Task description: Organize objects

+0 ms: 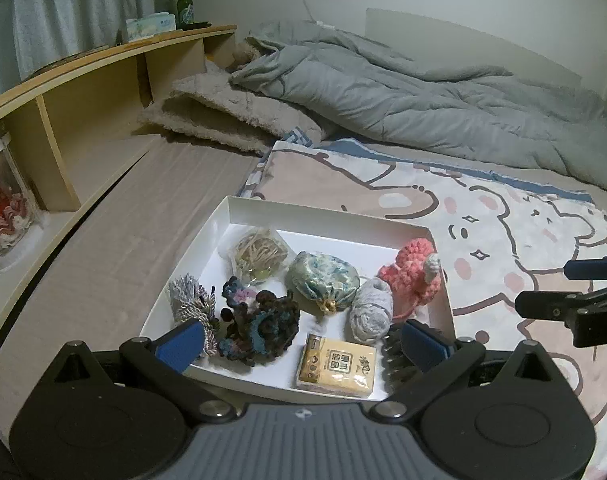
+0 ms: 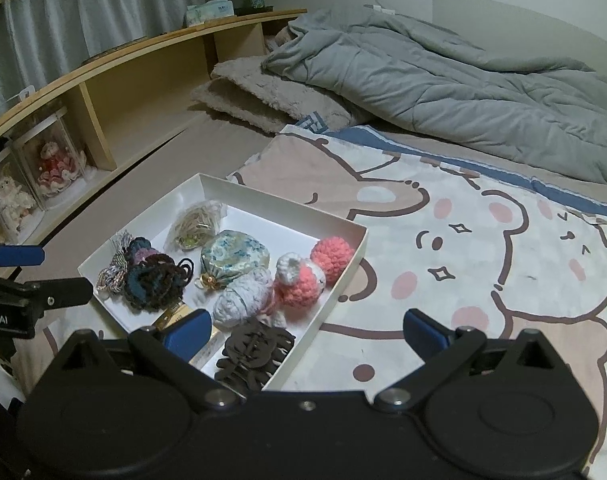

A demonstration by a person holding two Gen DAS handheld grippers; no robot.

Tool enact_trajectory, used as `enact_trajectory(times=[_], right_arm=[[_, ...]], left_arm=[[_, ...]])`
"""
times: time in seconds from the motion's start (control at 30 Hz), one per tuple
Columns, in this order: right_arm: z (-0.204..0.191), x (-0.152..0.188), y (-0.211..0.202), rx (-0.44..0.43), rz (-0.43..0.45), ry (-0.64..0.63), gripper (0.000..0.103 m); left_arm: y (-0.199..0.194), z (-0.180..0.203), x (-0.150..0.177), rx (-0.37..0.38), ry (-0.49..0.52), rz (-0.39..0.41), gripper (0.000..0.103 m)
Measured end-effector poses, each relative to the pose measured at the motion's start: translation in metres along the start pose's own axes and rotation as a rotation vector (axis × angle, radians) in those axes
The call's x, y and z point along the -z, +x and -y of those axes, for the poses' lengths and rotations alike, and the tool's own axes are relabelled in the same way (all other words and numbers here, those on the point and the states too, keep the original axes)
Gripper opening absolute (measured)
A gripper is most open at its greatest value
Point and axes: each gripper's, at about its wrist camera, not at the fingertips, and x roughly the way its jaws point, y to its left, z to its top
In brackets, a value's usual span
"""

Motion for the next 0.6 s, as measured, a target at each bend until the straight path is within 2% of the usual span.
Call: enact_trajectory(times=[0.6], right_arm=[[-0.0007, 0.0004, 0.0009, -0.007, -0.011, -0.002, 0.103]], left_arm=[[0.0047, -0.0020, 0.0004, -0.013, -0.002, -0.019, 0.103]])
